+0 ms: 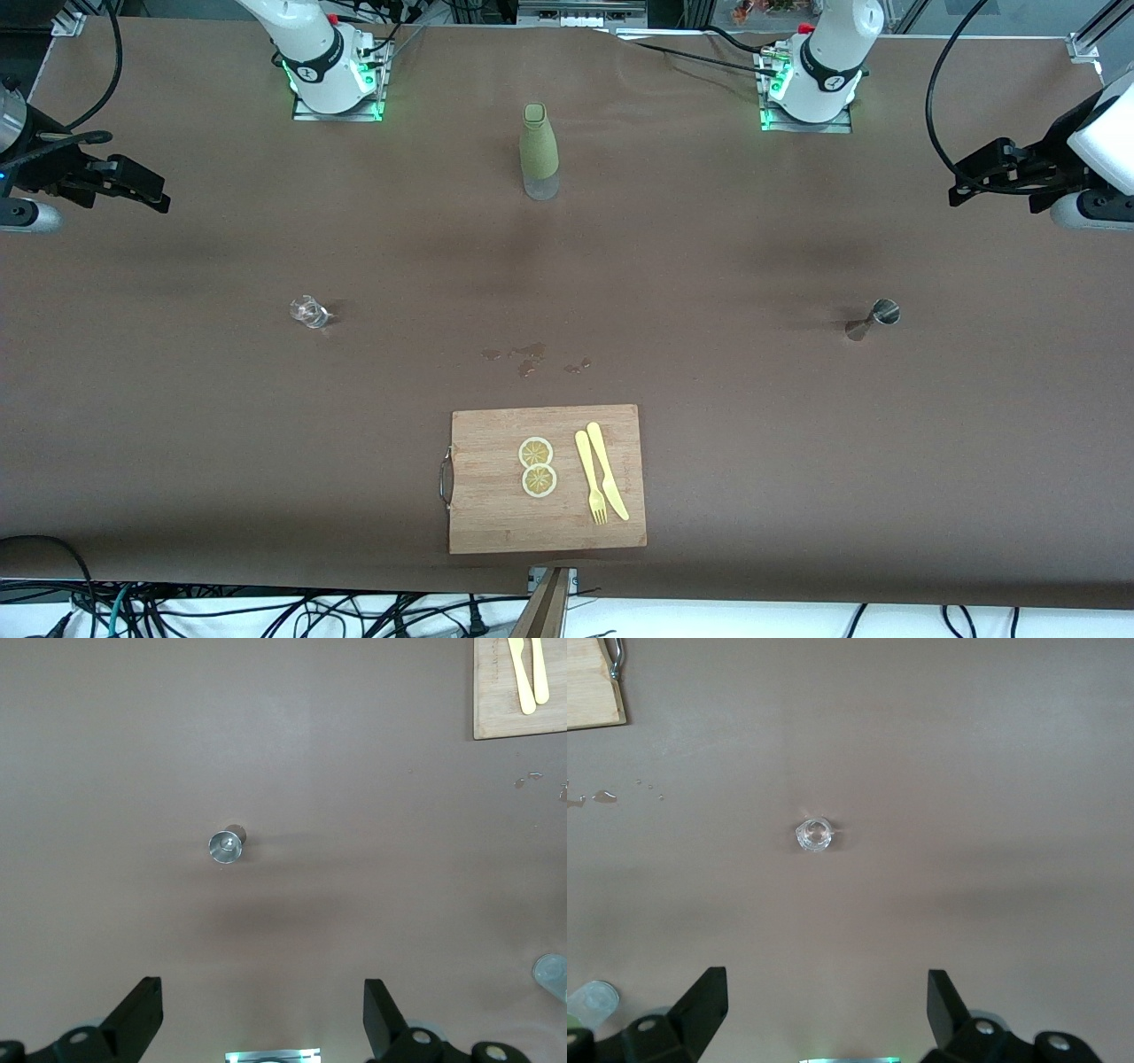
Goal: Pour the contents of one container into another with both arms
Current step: 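Move both grippers down toward the glass beaker and steel jigger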
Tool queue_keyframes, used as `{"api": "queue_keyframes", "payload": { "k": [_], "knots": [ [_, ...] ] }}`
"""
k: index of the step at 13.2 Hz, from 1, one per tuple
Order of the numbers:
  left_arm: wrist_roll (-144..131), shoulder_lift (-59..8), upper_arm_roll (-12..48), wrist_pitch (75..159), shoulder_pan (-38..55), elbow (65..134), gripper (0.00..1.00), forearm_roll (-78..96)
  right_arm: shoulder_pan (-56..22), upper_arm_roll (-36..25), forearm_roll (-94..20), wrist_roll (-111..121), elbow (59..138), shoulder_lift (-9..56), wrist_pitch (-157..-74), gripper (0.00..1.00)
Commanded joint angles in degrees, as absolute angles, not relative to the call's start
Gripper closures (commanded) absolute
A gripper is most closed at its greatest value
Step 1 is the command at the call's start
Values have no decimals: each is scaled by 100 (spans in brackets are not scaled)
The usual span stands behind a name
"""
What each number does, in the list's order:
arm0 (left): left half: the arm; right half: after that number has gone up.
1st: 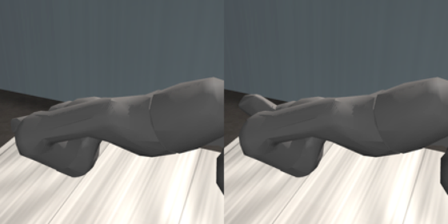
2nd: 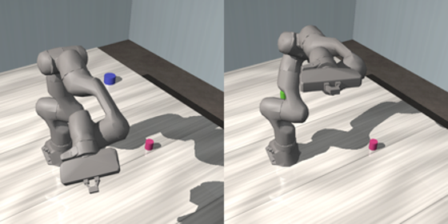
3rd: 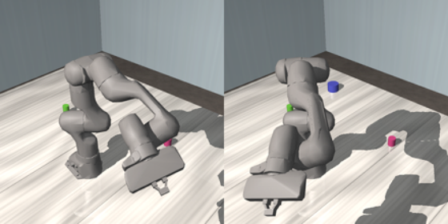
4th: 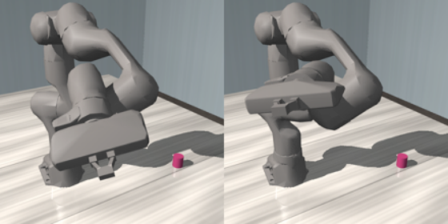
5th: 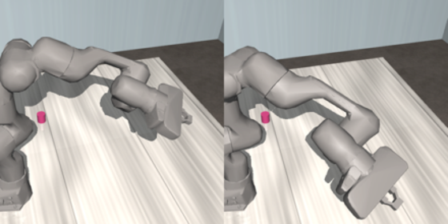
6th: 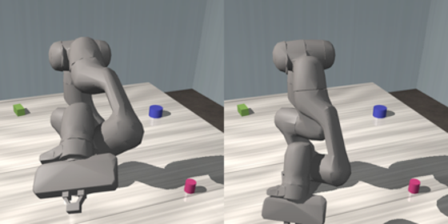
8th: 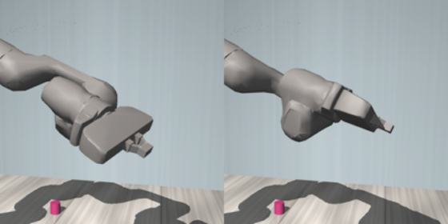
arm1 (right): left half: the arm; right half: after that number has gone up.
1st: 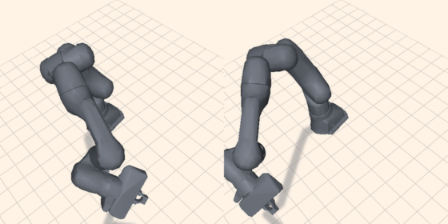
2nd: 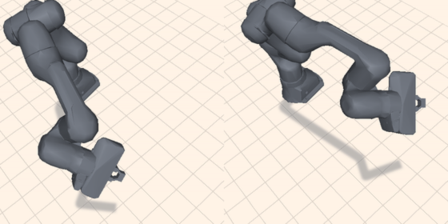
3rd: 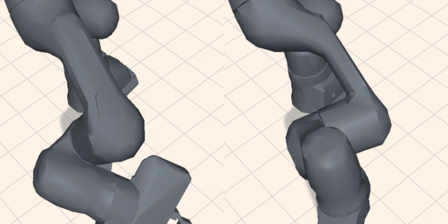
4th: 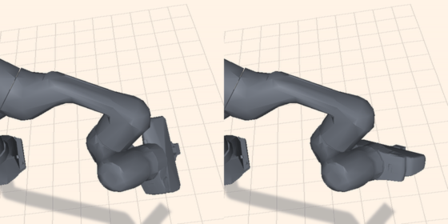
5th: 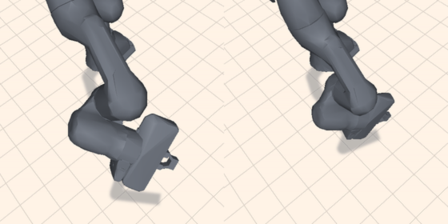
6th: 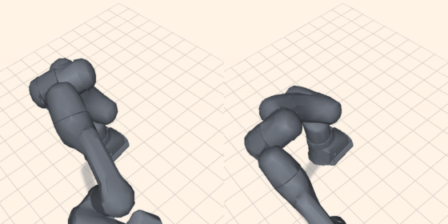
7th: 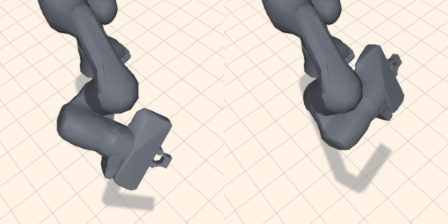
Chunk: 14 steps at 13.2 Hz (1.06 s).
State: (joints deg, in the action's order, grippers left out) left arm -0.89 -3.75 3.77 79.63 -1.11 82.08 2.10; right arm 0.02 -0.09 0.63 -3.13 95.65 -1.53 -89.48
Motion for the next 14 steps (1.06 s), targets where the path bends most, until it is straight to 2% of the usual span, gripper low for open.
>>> {"api": "queue_keyframes", "payload": {
  "k": [1,11,14],
  "knots": [
    [9,-299,352,7963,-123,8279,0,246,44,18,-18,-237,9650,-264,-8956,0],
    [44,-500,352,7945,-176,8192,0,255,35,18,-18,-237,9642,-237,-8965,0],
    [1251,-676,343,7945,-403,8191,0,298,26,18,-35,-307,9624,-150,-8974,0]
  ]
}}
